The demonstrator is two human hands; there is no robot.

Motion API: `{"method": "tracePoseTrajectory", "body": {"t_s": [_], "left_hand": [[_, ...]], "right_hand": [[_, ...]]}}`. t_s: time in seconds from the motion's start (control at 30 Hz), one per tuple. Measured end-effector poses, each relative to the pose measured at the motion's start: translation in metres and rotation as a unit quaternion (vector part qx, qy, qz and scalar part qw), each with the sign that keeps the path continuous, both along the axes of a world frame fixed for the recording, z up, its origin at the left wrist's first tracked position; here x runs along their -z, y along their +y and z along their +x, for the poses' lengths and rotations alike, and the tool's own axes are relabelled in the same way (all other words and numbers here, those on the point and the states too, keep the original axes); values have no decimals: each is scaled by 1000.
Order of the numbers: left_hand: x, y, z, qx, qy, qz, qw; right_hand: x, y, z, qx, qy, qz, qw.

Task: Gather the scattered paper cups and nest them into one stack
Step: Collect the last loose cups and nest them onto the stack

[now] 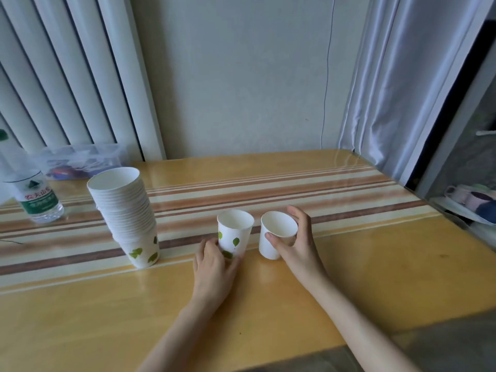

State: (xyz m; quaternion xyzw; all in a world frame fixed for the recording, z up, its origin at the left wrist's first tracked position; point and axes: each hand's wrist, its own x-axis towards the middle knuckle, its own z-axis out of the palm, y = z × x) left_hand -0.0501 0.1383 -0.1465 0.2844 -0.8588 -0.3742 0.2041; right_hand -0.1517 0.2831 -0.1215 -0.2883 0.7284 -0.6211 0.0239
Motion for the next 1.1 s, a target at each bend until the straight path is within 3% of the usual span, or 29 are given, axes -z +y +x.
{"method": "tracePoseTrajectory", "body": {"t_s": [0.13,0.23,0.47,0.73,0.9,1.1], "left_hand": [[-2,-2,2,10,4,-13,1000],[-12,-2,3,50,97,85,990],[-44,-5,2,50,194,100,975],[-151,-65,40,8,300,-30,953],[-199,-115,62,-57,309,-45,948],[-182,-146,78,-67,242,-23,968]], "right_hand": [[6,1,8,-12,-19,24,999],[3,2,8,-18,-42,31,998],[-27,-9,15,2,-50,19,999],[-108,-71,29,-46,-8,-75,996],[-146,-114,36,-91,22,-108,990],[-149,-140,42,-108,36,-105,988]]}}
